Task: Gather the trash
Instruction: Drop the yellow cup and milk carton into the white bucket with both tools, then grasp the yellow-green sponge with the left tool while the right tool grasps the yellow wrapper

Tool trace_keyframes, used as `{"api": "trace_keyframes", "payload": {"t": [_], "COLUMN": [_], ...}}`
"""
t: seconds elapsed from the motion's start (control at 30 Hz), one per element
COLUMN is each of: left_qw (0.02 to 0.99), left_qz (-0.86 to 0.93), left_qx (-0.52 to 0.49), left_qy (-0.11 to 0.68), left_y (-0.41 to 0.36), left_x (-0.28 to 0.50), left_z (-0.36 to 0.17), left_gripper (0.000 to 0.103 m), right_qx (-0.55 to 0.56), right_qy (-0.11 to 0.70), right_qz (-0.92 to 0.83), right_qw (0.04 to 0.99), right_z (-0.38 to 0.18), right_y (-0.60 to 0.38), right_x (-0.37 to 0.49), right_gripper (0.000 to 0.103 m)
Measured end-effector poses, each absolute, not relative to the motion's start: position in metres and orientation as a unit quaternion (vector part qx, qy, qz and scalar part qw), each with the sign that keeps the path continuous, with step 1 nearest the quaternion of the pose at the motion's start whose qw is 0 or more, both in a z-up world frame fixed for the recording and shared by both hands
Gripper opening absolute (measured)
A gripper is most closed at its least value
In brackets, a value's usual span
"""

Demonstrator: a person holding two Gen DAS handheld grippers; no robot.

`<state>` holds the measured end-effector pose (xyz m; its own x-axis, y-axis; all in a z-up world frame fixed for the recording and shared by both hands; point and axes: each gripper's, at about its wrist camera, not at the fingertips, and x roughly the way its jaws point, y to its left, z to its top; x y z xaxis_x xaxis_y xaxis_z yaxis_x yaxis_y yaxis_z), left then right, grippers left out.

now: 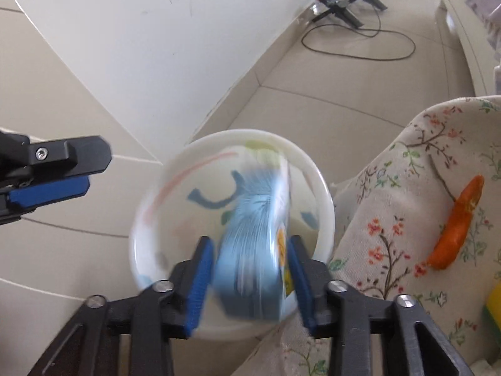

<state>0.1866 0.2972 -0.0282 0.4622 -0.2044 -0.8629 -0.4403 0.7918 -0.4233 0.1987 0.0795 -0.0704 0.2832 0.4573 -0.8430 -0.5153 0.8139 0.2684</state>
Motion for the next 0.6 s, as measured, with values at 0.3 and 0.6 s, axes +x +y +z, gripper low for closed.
{"api": "trace_keyframes", "payload": {"t": [0.3,0.6], "left_qw": [0.815,0.83], "left_qz": [0.03,-0.072], "left_qx": [-0.255,-0.156], "left_qy": [0.519,0.531], "left_y": [0.235,0.115], "left_x": [0.197,0.205], "left_z": [-0.014,-0.002], "left_gripper": [0.049,0.051], "right_qx": [-0.058,-0.032], "right_qy": [0.49,0.412], "right_qz": [0.298,0.224], "right_qw": [0.817,0.882], "right_z": [-0.019,0.081], "right_y": [0.014,-0.156], "right_x": [0.164,0.152], "right_gripper": [0.059,0.08]}}
